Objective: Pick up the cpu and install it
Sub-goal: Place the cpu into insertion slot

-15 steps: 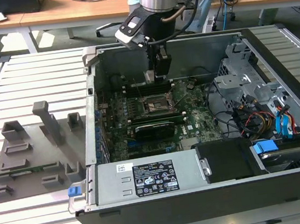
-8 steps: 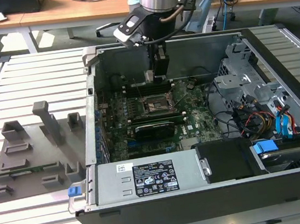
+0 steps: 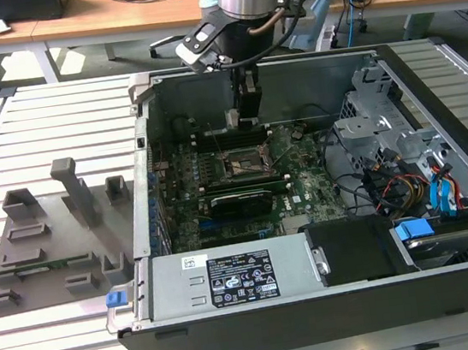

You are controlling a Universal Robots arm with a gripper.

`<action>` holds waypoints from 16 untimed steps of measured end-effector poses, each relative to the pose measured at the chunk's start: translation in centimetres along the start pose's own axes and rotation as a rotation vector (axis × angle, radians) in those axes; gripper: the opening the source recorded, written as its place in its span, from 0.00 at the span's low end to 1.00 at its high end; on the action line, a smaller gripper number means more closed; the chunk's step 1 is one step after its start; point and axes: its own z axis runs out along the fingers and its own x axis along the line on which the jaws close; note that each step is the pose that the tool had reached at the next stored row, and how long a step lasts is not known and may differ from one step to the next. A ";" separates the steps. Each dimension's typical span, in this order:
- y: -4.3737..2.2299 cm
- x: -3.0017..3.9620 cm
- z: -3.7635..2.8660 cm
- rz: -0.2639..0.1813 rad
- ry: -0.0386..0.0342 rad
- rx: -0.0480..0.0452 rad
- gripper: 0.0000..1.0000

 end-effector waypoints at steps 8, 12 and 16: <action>0.00 0.00 0.00 -0.030 -0.0016 -0.0007 0.55; 0.00 0.01 0.18 -0.030 -0.0017 -0.0003 0.55; 0.02 0.02 0.54 -0.030 -0.0016 -0.0002 0.55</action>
